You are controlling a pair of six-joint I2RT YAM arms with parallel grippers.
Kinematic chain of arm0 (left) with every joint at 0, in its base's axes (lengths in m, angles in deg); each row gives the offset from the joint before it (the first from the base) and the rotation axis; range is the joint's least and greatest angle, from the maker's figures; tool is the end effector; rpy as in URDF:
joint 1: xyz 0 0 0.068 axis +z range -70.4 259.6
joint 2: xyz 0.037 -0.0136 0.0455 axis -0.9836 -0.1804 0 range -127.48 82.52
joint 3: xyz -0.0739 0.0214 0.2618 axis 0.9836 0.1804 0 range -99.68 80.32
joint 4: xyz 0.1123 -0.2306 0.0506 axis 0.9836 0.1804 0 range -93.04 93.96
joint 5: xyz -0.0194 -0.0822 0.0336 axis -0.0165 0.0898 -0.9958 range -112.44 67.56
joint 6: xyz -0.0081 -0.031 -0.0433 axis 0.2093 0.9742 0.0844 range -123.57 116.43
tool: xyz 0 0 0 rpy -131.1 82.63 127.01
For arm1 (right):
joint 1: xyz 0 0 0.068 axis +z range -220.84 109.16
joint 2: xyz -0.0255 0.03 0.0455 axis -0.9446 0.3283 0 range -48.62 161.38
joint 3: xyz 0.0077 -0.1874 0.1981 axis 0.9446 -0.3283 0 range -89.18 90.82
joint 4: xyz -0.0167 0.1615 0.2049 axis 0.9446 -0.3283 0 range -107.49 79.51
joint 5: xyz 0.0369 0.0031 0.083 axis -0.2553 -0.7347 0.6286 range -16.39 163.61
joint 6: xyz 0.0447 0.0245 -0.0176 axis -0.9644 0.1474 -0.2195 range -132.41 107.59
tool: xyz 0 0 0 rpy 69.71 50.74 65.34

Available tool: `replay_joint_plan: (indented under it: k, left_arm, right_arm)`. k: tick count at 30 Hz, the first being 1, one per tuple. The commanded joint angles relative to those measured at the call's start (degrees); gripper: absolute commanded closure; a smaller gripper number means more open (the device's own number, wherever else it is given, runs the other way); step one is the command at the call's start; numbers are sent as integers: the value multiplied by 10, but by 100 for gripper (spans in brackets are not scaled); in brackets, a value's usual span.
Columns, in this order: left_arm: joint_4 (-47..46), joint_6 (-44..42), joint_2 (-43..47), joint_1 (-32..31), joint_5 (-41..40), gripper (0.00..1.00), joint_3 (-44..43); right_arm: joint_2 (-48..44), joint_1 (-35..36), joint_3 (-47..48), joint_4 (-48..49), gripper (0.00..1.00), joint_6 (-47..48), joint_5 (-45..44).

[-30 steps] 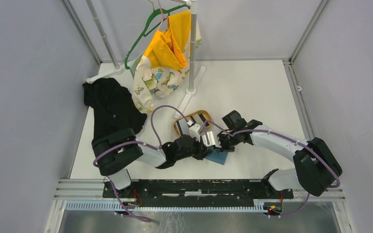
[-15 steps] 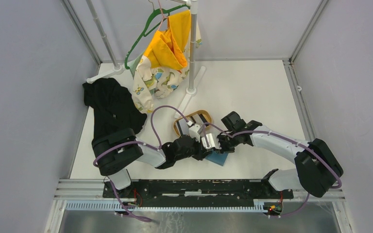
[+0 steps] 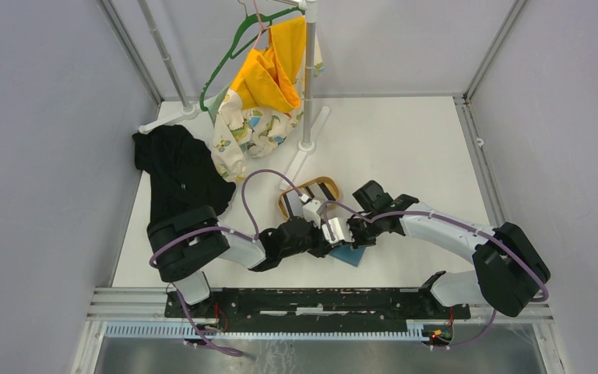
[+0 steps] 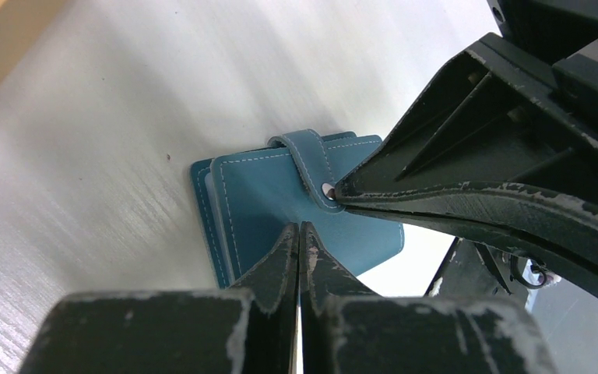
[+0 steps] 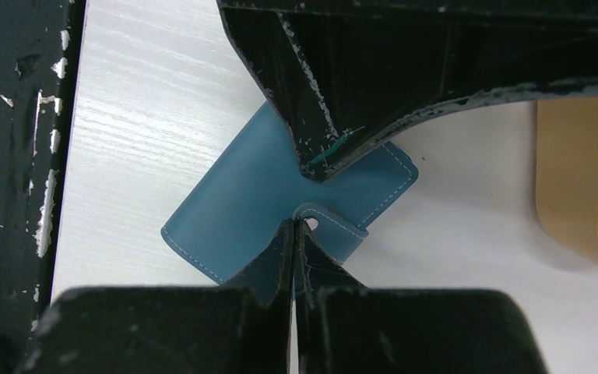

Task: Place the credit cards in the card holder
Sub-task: Close the card holder at the center of the board.

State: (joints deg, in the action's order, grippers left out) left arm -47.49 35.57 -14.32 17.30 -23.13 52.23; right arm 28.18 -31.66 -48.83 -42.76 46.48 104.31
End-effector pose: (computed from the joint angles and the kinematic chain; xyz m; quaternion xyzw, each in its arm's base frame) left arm 0.1380 -0.2619 0.1241 0.1655 0.8236 -0.4167 0.3474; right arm 0.1671 0.1597 0.1758 -0.7477 0.5844 0.2258 0.2200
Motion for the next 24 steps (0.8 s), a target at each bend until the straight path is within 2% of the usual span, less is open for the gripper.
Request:
replay_joint_plan:
  k: [1, 12, 24]
  left_arm:
    - [-37, 30, -1, 5, 19, 98, 5]
    - [-41, 95, 33, 7, 9, 94, 18]
    - [-89, 202, 16, 7, -8, 89, 34]
  right_arm:
    - [-4, 10, 1, -22, 100, 16, 7]
    - [-1, 17, -1, -16, 100, 10, -16]
    - [3, 30, -3, -6, 100, 2, -25]
